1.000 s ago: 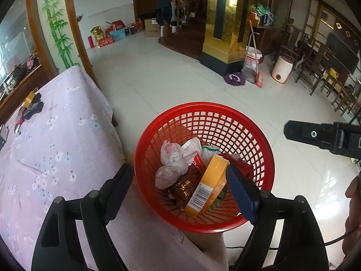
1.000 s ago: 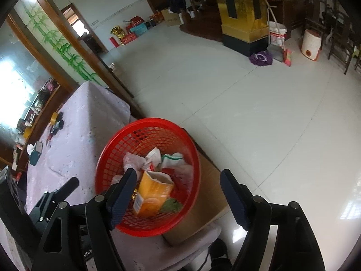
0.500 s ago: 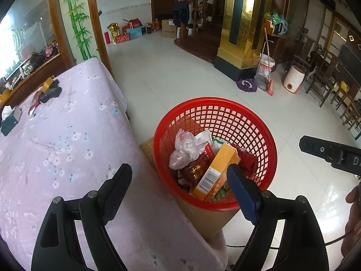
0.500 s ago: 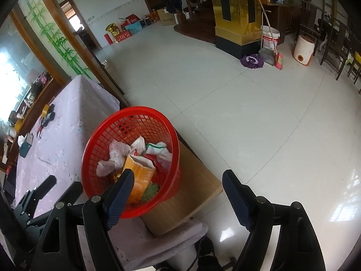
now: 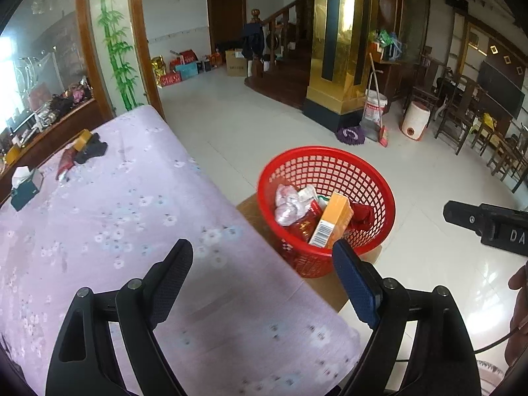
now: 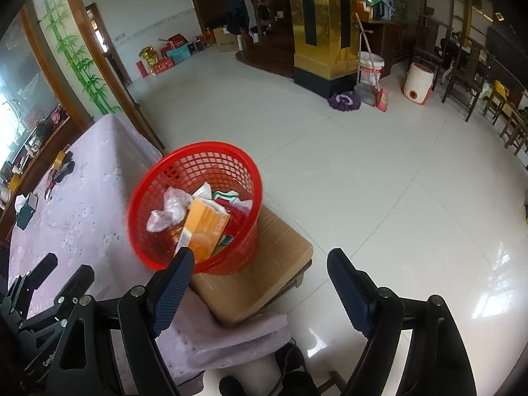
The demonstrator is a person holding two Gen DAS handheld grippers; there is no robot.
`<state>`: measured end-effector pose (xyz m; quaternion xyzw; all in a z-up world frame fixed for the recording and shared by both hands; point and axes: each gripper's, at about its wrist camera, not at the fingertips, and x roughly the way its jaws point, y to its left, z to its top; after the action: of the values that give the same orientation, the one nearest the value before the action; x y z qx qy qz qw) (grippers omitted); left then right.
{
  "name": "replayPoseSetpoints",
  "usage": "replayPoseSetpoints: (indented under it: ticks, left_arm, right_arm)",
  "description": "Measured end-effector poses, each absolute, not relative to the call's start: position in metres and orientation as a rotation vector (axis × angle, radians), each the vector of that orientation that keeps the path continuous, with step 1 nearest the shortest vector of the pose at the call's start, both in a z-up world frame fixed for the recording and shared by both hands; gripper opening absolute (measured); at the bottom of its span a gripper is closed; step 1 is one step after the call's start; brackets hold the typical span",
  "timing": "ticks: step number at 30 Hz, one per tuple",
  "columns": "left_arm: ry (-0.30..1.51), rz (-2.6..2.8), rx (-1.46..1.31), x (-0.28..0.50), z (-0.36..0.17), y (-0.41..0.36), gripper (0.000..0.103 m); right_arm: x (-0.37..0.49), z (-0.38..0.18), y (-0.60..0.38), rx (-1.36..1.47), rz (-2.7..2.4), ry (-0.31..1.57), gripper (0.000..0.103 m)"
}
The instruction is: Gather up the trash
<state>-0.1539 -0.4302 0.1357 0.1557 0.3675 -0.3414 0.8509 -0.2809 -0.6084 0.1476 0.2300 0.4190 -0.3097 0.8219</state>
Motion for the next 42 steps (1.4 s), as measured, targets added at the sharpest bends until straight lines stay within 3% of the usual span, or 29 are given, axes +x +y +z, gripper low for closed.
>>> replayPoseSetpoints:
  ticks: [18,42]
  left_arm:
    - [0.597,-0.779,0.354,-0.198,0.193,-0.349,0.096]
    - [0.496,-0.76,0.341,-0.225,0.207,-0.301,0.096]
  right_arm:
    - [-0.326,0.209,-0.479,0.223,-0.79,0.763,0.093]
    - [-0.332,0.224,-0.428,0.154,-0.789,0.733,0.094]
